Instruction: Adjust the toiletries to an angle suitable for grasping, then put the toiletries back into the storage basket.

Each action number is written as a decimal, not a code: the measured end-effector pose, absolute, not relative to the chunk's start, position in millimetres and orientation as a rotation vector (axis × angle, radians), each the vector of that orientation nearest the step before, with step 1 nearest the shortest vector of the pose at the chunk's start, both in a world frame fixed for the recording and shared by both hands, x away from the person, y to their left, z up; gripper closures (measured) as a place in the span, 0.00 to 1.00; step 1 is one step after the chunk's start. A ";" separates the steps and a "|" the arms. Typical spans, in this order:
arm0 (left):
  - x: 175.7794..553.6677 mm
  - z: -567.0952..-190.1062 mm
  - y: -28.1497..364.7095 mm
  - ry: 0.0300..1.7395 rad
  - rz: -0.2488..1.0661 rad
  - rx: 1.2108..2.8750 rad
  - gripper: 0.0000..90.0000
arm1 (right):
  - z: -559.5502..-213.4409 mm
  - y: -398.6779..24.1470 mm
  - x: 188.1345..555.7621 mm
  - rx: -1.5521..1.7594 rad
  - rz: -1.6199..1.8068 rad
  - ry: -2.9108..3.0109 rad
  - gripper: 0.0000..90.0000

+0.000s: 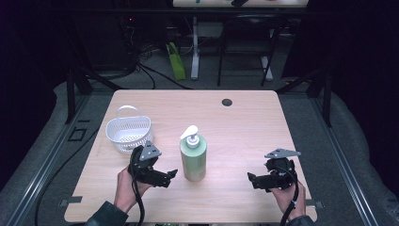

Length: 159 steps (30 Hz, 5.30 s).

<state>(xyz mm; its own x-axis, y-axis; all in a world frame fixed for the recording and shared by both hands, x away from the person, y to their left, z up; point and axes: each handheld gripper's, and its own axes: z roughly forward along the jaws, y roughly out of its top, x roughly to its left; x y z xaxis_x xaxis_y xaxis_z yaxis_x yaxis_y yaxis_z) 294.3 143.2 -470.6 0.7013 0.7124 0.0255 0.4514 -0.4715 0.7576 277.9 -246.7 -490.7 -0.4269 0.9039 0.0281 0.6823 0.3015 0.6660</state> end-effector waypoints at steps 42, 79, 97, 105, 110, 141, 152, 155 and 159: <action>310.2 -450.1 94.2 0.781 0.397 1.953 0.00 | -499.7 -246.0 282.3 1.435 0.852 2.266 0.00; 318.5 -451.1 77.9 0.794 0.464 1.881 0.00 | -501.5 -247.6 281.8 1.442 0.852 2.283 0.00; 316.0 -435.0 79.1 0.751 0.470 1.812 0.06 | -501.0 -246.2 280.8 1.436 0.853 2.276 0.00; 314.7 -428.6 83.9 0.750 0.462 1.767 0.29 | -500.7 -246.0 281.0 1.428 0.848 2.275 0.01; 313.3 -426.2 86.8 0.743 0.457 1.741 0.46 | -500.4 -245.9 280.3 1.421 0.847 2.274 0.01; 314.8 -418.1 97.0 0.721 0.466 1.691 0.75 | -498.9 -246.5 278.9 1.411 0.845 2.269 0.01; 310.3 -400.6 107.1 0.708 0.477 1.676 0.75 | -498.3 -246.6 278.6 1.408 0.845 2.270 0.01; 310.9 -397.7 109.8 0.707 0.480 1.679 0.75 | -498.3 -246.5 278.6 1.408 0.846 2.271 0.01; 311.1 -393.5 113.6 0.712 0.482 1.681 0.75 | -497.9 -246.6 278.5 1.406 0.846 2.272 0.01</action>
<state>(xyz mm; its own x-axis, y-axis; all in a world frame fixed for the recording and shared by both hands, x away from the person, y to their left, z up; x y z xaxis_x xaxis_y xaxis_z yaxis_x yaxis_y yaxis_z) 311.1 113.6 -393.5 0.7279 0.6830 -0.0604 0.1984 -0.1255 0.9721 278.5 -246.6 -497.9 -0.4539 0.8907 0.0243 0.6898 0.3339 0.6424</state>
